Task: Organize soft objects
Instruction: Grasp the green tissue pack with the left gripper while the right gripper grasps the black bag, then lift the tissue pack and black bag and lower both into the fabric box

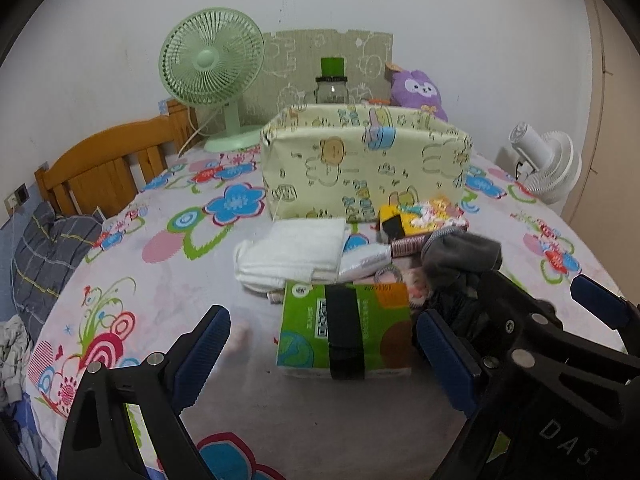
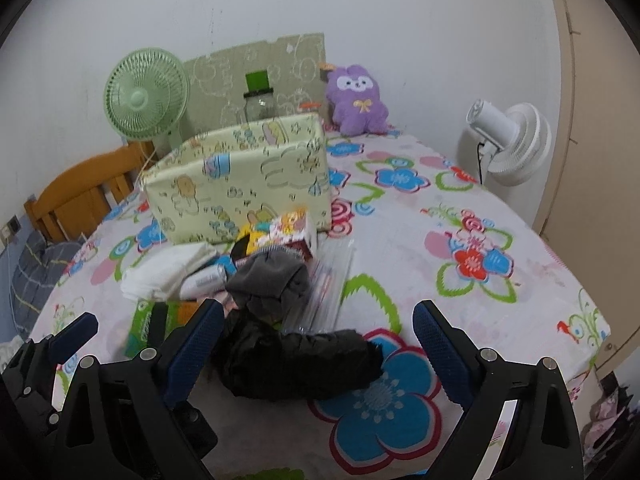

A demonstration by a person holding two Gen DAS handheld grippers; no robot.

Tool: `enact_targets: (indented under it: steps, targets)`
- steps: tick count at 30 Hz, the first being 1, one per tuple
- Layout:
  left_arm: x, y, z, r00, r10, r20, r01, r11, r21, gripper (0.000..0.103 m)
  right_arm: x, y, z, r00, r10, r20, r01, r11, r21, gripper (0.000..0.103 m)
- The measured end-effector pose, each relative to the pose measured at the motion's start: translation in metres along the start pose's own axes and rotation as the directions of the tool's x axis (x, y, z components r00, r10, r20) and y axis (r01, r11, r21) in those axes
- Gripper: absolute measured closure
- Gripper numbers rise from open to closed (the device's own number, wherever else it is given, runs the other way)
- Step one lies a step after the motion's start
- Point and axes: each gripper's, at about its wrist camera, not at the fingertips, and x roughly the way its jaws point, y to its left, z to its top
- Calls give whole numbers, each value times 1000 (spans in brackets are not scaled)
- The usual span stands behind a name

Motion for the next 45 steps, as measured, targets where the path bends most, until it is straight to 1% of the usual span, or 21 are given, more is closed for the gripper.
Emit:
enact_targets:
  steps: [4, 6, 7, 9, 10, 12, 13, 15, 17, 23, 32, 45]
  targets:
    - [10, -2, -5, 1000, 2, -22, -2, 1000, 7, 8, 10, 1, -6, 999, 3, -38, -2, 1000, 5, 7]
    - [13, -4, -7, 999, 13, -33, -12, 1000, 15, 9, 15, 1, -8, 998, 1, -58, 0, 1000, 9, 9]
    - [16, -5, -8, 999, 16, -42, -15, 1000, 21, 11, 17, 1, -9, 998, 0, -70, 1, 1000, 9, 10]
    - [21, -6, -10, 997, 1, -75, 1, 1000, 28, 20, 25, 1, -13, 995, 3, -97, -2, 1000, 12, 12]
    - [23, -7, -12, 997, -4, -83, 6, 1000, 29, 20, 27, 1, -15, 994, 8, -109, -6, 1000, 14, 14]
    - [20, -8, -12, 997, -7, -75, 10, 999, 33, 25, 28, 0, -17, 993, 26, -111, -23, 999, 31, 17]
    - [19, -9, -12, 997, -11, -74, 14, 999, 35, 26, 28, 1, -17, 994, 31, -108, -28, 999, 29, 21]
    - [18, -10, -12, 997, -15, -70, 18, 999, 39, 29, 27, 4, -17, 994, 28, -103, -26, 999, 20, 25]
    - [18, -11, -13, 998, -17, -67, 19, 999, 39, 30, 25, 6, -18, 995, 31, -99, -30, 999, 14, 32]
    - [18, -10, -10, 998, -17, -60, 20, 999, 41, 31, 19, 7, -18, 995, 43, -90, -42, 999, 17, 39]
    - [5, -10, -3, 999, -22, -26, 23, 999, 38, 31, 3, 7, -12, 998, 43, -44, -42, 999, 21, 40]
    - [-20, -7, 18, 999, -26, 21, 26, 1000, 15, 31, -23, 11, 11, 998, 57, 17, -57, 998, 27, 41]
